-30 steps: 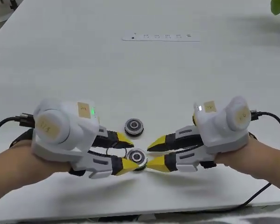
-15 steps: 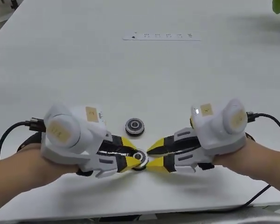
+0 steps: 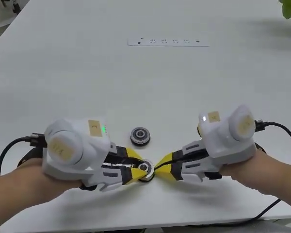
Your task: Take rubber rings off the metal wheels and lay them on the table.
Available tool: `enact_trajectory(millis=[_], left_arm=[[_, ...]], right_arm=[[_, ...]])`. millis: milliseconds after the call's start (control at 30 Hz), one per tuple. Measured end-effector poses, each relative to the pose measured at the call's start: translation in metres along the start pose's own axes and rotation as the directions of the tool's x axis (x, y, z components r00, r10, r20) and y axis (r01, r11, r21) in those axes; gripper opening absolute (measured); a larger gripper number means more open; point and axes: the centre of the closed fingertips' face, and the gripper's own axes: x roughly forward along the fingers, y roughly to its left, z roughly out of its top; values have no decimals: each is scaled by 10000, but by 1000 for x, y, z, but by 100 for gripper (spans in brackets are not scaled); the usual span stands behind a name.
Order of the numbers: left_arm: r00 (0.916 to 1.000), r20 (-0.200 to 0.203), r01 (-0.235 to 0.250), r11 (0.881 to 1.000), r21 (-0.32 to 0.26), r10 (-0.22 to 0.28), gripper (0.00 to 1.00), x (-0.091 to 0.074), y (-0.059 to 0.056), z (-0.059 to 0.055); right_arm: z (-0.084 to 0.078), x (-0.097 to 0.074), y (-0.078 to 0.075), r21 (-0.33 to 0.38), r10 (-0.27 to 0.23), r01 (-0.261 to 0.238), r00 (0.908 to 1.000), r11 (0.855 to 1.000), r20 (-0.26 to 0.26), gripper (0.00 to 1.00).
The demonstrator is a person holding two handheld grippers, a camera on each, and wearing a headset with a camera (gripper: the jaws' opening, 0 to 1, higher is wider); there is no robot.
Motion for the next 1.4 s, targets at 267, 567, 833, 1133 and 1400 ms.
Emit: enact_trajectory(millis=[267,567,833,1133,1400], left_arm=[[9999,-114,-44,10000,77,44,12,-1,2,1],[9997,-224,-115,9999,77,117,11,-1,3,2],[9996,-257,-90,9999,105,93,11,-1,2,3],[9998,-218,-37,10000,82,39,12,-1,3,5],[9997,-225,49,9997,241,-44,14,-9,6,8]], right_arm=[[6,-9,-4,1873,-67,-100,9961,9823,880,0],[16,-11,-1,2705,-32,-369,9893,9620,1461,0],[22,-3,10,2390,432,-769,9887,9680,1433,0],[29,-6,14,2081,473,-790,9871,9749,1529,0],[36,-11,14,2078,399,-756,9845,9753,1705,0]])
